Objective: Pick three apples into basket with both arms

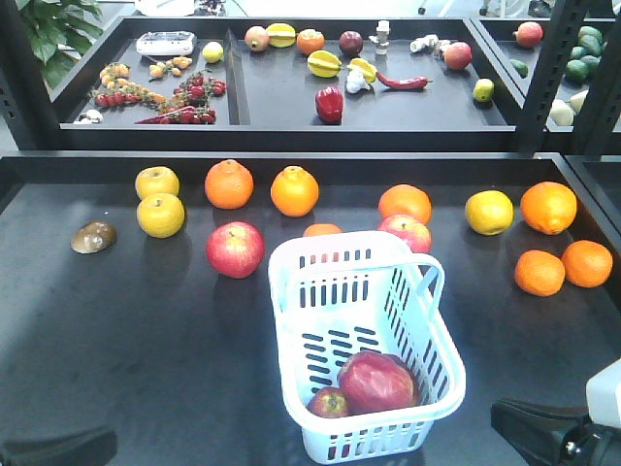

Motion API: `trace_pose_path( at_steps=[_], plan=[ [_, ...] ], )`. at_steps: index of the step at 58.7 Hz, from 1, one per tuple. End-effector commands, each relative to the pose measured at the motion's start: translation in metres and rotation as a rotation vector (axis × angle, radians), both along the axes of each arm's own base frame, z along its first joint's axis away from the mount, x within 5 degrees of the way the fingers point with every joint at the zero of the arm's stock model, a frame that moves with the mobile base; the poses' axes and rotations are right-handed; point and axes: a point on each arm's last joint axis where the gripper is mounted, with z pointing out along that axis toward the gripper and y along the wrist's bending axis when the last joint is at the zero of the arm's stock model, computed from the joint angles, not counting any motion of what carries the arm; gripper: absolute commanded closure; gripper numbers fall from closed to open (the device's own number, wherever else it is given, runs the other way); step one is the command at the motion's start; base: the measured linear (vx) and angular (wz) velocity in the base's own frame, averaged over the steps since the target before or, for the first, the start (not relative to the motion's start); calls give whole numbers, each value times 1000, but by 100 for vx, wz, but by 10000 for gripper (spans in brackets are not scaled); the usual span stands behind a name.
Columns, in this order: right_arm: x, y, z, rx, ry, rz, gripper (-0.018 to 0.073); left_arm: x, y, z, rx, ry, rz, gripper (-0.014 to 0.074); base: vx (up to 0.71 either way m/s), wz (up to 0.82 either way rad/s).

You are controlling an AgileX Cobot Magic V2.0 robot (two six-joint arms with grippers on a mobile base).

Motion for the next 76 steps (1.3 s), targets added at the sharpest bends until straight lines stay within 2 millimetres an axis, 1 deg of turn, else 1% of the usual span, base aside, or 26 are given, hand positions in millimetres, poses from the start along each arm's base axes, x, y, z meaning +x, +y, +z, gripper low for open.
trace_pose_path(
  at_steps=[1,5,8,15,21,26,37,52,56,66,76],
  plan=[
    [5,-1,11,24,-60,-33,568,6,7,-4,-78,-1,129,602,0,0],
    [5,-1,11,24,-60,-33,568,8,12,-9,-99,-10,194,602,0,0],
    [5,-1,11,24,-60,-33,568,9,14,-11,-85,-41,218,602,0,0],
    [5,-1,11,24,-60,-33,568,8,16,-17,3,-100,189,602,0,0],
    [5,-1,11,24,-60,-33,568,4,18,-29,78,-115,163,602,0,0],
    [5,-1,11,24,-60,-33,568,2,21,-39,90,-98,173,602,0,0],
    [5,-1,11,24,-60,-33,568,6,24,-32,97,-192,205,602,0,0],
    [5,-1,11,24,-60,-33,568,6,24,-25,153,-311,178,602,0,0],
    [5,-1,11,24,-60,-33,568,3,26,-21,135,-352,187,602,0,0],
    [5,-1,11,24,-60,-33,568,-9,40,-5,48,-507,278,602,0,0],
    [5,-1,11,24,-60,-33,568,-23,50,-2,117,-611,343,602,0,0]
  ],
)
